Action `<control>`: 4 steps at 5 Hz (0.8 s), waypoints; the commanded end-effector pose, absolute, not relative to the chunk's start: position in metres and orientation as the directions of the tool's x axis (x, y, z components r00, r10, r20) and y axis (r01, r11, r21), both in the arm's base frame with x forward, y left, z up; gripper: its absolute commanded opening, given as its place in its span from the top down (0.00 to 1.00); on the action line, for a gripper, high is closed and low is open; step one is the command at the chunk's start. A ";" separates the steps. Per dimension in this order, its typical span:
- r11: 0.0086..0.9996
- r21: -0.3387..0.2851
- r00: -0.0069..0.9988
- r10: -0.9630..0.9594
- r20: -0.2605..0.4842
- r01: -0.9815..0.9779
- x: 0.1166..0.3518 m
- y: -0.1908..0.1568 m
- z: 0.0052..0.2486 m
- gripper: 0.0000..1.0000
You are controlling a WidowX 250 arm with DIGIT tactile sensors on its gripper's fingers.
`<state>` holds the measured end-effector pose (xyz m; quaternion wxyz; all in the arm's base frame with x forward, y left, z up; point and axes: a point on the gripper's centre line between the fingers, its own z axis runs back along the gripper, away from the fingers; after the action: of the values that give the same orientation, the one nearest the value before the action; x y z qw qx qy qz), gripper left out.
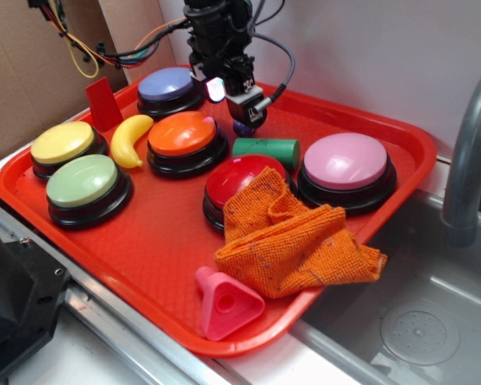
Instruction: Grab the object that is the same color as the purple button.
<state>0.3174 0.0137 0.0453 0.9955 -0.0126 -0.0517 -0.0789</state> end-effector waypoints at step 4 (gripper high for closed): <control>0.987 -0.003 0.981 -0.161 0.109 0.162 0.327 0.009 0.041 1.00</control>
<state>0.3165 0.0074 0.0235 0.9965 -0.0109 -0.0215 -0.0806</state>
